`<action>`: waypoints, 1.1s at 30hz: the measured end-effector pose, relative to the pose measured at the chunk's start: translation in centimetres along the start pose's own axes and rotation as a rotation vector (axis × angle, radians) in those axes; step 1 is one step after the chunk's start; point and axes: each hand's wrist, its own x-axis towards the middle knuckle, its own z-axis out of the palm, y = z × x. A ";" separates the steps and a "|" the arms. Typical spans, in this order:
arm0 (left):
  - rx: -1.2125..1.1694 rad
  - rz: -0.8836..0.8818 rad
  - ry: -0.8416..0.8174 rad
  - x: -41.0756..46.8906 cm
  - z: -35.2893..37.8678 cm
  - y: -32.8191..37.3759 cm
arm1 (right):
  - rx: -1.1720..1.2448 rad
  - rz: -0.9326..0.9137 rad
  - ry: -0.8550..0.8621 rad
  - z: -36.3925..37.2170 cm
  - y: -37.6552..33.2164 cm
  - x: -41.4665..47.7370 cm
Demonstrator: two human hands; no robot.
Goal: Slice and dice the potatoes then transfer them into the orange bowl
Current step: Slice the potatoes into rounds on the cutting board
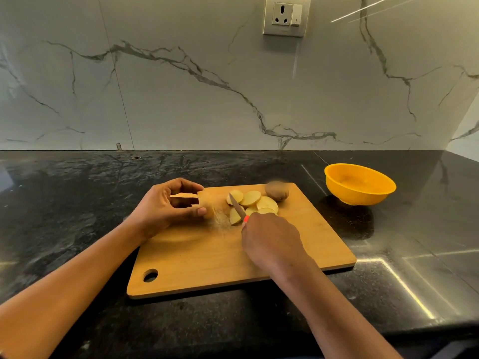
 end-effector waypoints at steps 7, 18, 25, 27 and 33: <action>0.063 0.007 0.039 0.1 0.5 0.1 | 0.079 -0.066 0.135 -0.1 -1.0 -0.3; 0.240 0.166 0.140 -0.2 0.8 0.1 | 0.098 -0.094 0.035 -0.4 -2.6 -0.5; 0.262 0.205 0.124 -0.4 0.8 0.1 | 0.103 -0.121 -0.075 -2.3 -2.1 -0.5; 0.262 0.210 0.122 -0.4 0.8 0.1 | 0.102 -0.128 -0.083 -2.6 -2.5 0.1; 0.257 0.215 0.115 -0.5 0.7 0.2 | 0.054 -0.152 -0.088 -2.9 -3.2 0.5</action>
